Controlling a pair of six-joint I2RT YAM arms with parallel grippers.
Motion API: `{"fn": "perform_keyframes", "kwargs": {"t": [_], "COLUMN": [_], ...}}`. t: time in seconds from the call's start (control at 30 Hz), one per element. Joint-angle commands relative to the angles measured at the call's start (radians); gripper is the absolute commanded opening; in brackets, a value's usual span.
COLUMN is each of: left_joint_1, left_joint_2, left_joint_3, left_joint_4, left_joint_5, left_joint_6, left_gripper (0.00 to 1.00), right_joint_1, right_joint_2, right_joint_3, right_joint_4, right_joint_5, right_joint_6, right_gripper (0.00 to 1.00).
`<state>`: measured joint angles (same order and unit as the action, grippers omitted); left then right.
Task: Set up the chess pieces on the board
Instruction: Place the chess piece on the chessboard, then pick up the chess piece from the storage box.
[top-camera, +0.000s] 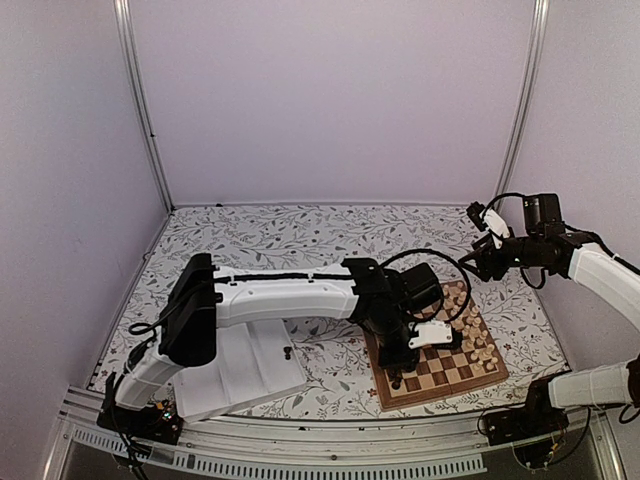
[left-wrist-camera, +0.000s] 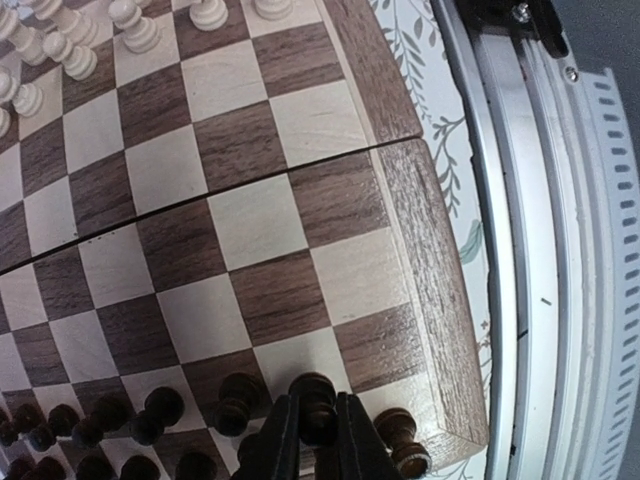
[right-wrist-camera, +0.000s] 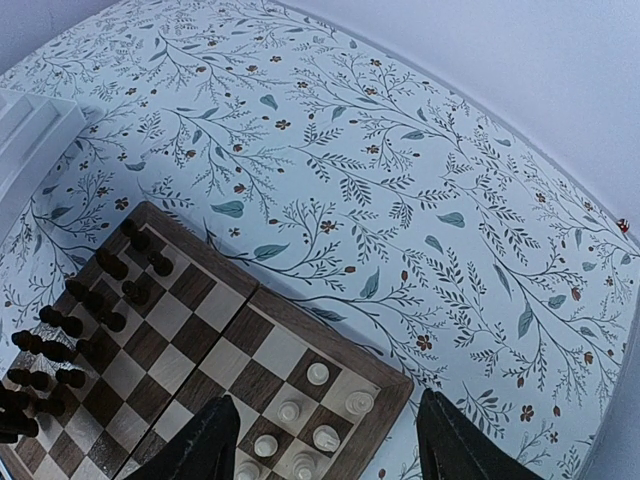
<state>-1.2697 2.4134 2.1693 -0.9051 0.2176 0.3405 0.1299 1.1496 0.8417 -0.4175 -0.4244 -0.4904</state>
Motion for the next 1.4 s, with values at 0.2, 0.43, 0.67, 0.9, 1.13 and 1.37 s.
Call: {"fn": "perform_keyframes", "kwargs": {"t": [0.2, 0.43, 0.67, 0.9, 1.13, 1.37], "left_joint_1": [-0.016, -0.016, -0.019, 0.015, 0.136, 0.272], "left_joint_2": [0.021, 0.014, -0.102, -0.428, -0.724, -0.865], "left_joint_3": [0.032, 0.041, 0.038, -0.242, -0.676, -0.978], "left_joint_4": [-0.011, -0.007, 0.049, 0.172, 0.198, 0.217], "left_joint_5": [-0.018, -0.018, 0.001, -0.183, -0.468, -0.359], "left_joint_6": [0.013, 0.010, 0.021, -0.079, -0.462, -0.601], "left_gripper": [0.24, 0.27, 0.35, 0.38, 0.37, 0.36], "right_joint_1": [0.000, 0.000, 0.000, 0.000, 0.000, -0.001], "right_joint_2": [0.009, 0.010, 0.008, -0.010, -0.044, -0.023], "right_joint_3": [-0.012, -0.012, -0.010, -0.016, -0.024, -0.021], "right_joint_4": [0.016, 0.015, 0.016, 0.013, 0.018, 0.001], "right_joint_5": [-0.013, -0.014, -0.026, -0.032, -0.044, -0.099], "right_joint_6": [-0.005, -0.006, 0.001, -0.011, -0.031, -0.049], "right_gripper": [0.64, 0.64, 0.64, 0.64, 0.64, 0.62]}}
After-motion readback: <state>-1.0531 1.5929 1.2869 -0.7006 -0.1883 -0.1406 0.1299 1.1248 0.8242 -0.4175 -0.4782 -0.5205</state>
